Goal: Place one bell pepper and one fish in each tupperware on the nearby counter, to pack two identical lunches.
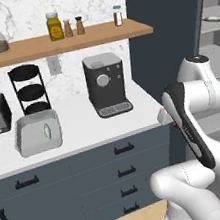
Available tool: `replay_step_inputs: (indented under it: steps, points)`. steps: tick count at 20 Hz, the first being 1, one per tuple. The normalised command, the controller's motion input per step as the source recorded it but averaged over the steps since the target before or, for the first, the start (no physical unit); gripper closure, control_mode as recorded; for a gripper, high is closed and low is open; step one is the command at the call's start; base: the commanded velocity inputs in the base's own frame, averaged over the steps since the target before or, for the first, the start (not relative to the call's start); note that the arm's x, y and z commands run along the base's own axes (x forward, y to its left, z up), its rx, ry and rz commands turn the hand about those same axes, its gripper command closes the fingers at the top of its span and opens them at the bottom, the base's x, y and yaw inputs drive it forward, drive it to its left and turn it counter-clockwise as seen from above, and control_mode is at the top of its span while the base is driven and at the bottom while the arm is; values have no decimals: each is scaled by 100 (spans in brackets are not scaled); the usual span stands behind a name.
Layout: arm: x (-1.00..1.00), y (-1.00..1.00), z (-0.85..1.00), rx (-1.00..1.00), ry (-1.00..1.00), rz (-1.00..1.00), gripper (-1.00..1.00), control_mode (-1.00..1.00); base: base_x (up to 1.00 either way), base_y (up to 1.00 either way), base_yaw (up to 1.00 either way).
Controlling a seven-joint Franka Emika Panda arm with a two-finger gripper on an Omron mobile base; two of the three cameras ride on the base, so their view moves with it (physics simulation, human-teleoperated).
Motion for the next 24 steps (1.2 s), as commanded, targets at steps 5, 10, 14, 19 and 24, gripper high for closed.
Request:
replay_step_inputs:
  steps: [5,10,14,19,24]
  points:
    - [0,0,0,0,0,0,100,100,0,100,0]
    - [0,0,0,0,0,0,100,100,39,96,-1]
    - [0,0,0,0,0,0,100,100,63,75,-1]
    - [0,0,0,0,0,0,100,100,56,42,0]
    - [0,0,0,0,0,0,100,100,48,27,-3]
